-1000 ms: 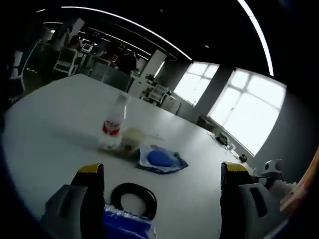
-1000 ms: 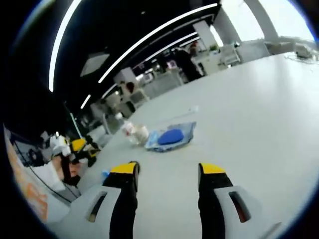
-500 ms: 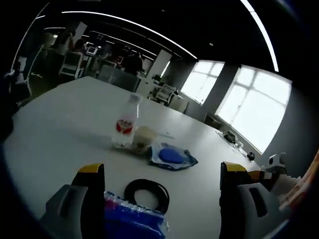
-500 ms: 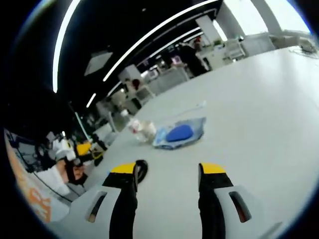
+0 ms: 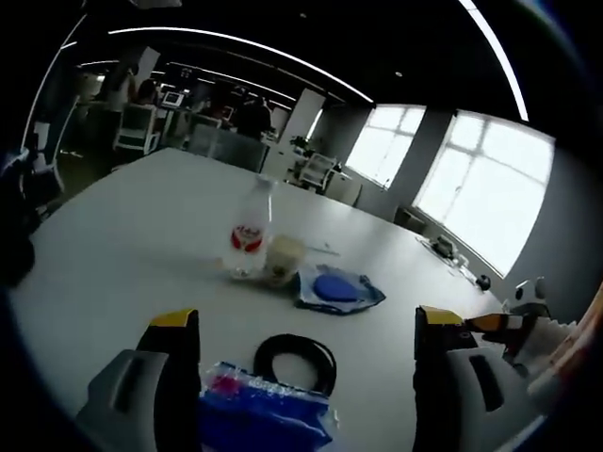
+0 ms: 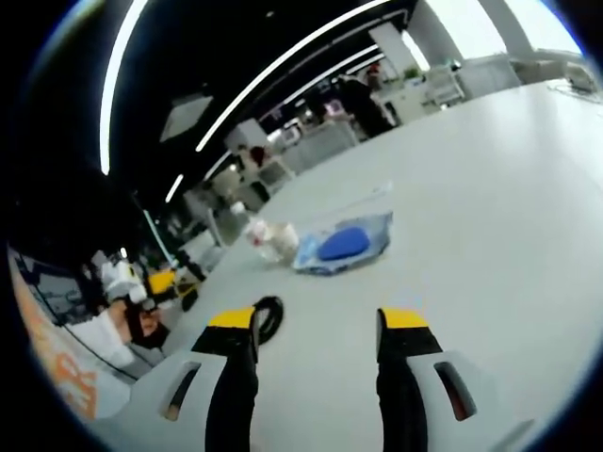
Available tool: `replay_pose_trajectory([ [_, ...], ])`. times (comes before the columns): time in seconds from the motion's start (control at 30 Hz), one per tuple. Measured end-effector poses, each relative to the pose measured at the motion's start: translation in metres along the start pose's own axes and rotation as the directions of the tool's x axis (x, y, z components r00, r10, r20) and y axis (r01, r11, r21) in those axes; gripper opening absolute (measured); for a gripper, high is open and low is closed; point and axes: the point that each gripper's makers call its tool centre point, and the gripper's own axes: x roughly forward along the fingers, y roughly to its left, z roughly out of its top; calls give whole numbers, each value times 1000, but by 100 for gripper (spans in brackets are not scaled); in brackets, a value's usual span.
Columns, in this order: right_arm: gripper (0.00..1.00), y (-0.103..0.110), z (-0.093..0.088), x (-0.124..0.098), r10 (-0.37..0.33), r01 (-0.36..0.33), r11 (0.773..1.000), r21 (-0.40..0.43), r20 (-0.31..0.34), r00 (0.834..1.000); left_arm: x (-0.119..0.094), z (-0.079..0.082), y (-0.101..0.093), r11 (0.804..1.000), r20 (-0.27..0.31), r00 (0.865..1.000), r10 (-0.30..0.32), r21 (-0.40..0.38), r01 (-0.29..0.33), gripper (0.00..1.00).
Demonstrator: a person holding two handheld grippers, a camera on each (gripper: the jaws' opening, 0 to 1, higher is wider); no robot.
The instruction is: Arrange the tabletop items into an orderly group along one side of the table until the central work area is clear of visible clutter.
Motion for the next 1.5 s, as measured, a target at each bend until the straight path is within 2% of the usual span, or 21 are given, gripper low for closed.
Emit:
replay_pose_trajectory([
  [0.07,48,-1,-5,-1,-3,3,1000,11,-9,1000,-1,-10,7,999,-48,998,26,20,-25,95],
  [0.2,48,-3,-13,-3,-10,10,1000,27,-26,1000,-2,-23,13,998,-84,995,45,35,-42,92],
  [0.23,48,-3,-15,-4,-10,11,999,32,-30,999,-2,-31,16,998,-114,992,55,28,-52,92],
  [0.3,48,-3,-17,-5,-13,14,999,39,-33,999,-3,-41,21,998,-138,988,66,25,-63,91],
  [0.47,47,-3,-18,-4,-13,15,998,54,-38,999,-7,-66,42,993,-229,967,115,32,-111,88],
  [0.67,46,1,-17,2,5,-2,998,67,-47,999,-9,-80,69,989,-279,949,146,48,-138,86],
  [0.77,45,5,-18,6,14,-11,997,72,-54,998,-11,-89,79,987,-313,936,158,20,-160,75],
  [0.83,45,8,-19,8,22,-18,998,64,-64,998,-14,-92,82,986,-325,931,165,43,-159,61],
  [0.9,45,11,-20,10,31,-27,998,62,-69,997,-17,-97,84,987,-336,929,158,47,-151,53],
  [1.0,45,15,-24,11,41,-36,997,61,-81,996,-20,-105,86,989,-355,923,148,41,-142,48],
  [1.03,45,15,-25,12,43,-38,997,61,-84,996,-21,-109,88,988,-369,917,152,52,-143,45],
  [1.07,45,16,-26,12,44,-39,997,62,-88,995,-24,-116,92,987,-396,904,161,74,-144,41],
  [1.13,45,16,-28,12,46,-40,997,63,-95,994,-26,-123,98,983,-423,887,183,103,-154,29],
  [1.2,45,15,-29,12,45,-39,997,68,-95,994,-27,-126,100,982,-433,882,189,100,-161,15],
  [1.23,44,14,-29,12,45,-38,997,71,-95,995,-27,-126,101,981,-431,882,193,94,-168,11],
  [1.3,44,12,-28,13,41,-34,996,77,-93,995,-26,-125,103,980,-419,886,200,84,-181,9],
  [1.33,44,12,-28,13,40,-33,996,78,-92,995,-26,-125,105,977,-416,885,211,89,-192,8],
  [1.4,44,11,-26,14,37,-29,996,81,-91,995,-27,-124,107,974,-416,881,226,103,-201,0],
  [1.5,44,10,-25,15,36,-28,996,84,-91,995,-27,-120,104,975,-405,887,222,71,-212,0],
])
